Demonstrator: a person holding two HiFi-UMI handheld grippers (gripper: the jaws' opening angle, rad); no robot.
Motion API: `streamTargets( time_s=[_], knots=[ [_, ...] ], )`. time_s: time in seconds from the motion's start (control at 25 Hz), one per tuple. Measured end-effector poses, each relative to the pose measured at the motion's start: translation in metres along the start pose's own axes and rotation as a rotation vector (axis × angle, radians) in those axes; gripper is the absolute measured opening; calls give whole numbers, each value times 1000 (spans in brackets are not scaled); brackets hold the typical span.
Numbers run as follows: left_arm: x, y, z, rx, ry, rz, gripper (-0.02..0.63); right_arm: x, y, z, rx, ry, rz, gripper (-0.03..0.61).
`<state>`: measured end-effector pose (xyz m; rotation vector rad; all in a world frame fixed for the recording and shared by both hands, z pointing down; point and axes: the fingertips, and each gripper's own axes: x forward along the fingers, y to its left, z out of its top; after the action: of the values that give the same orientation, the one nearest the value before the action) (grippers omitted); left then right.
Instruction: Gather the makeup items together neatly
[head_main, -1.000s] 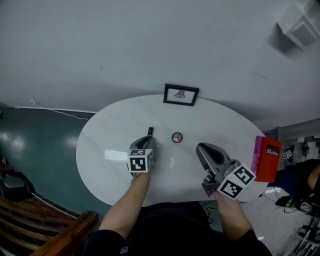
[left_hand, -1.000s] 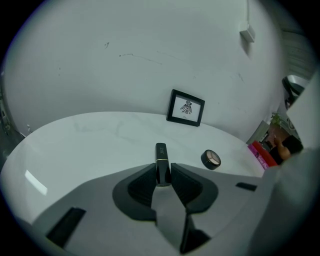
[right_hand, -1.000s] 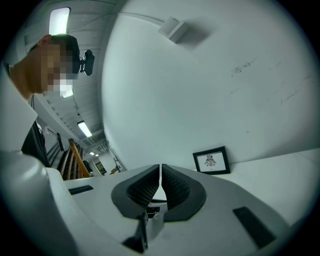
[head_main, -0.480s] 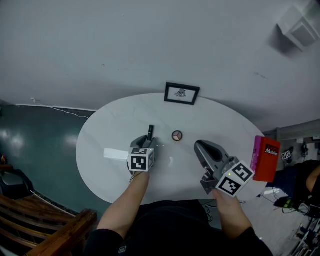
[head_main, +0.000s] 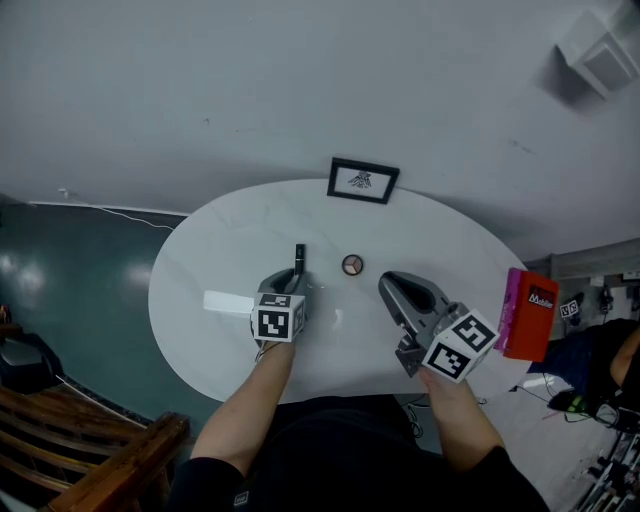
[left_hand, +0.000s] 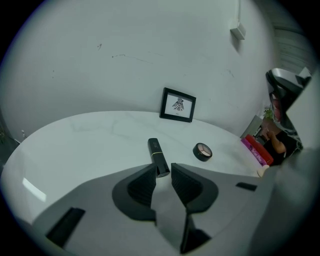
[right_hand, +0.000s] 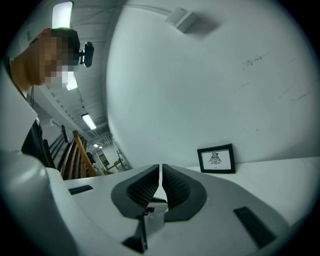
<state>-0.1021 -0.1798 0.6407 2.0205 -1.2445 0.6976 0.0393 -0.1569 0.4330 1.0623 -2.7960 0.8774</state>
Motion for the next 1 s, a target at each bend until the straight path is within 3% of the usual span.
streamTargets(
  time_s=[0.24,0.32,0.84,1.0],
  knots=[
    [-18,-3,11,65,-47,37,140,14,-22,-22,-134,98,-54,46],
    [-33,-7,21,86,-88,34,139,18,-28,-22,-152,108,-68,86],
    [-156,-64,112,275,-442,-120,29,39,-19,-26,-284,167,-24,123],
    [-170,-71,128,231,-514,-162,26,43,-28,-39,-280,195,-29,137]
  ],
)
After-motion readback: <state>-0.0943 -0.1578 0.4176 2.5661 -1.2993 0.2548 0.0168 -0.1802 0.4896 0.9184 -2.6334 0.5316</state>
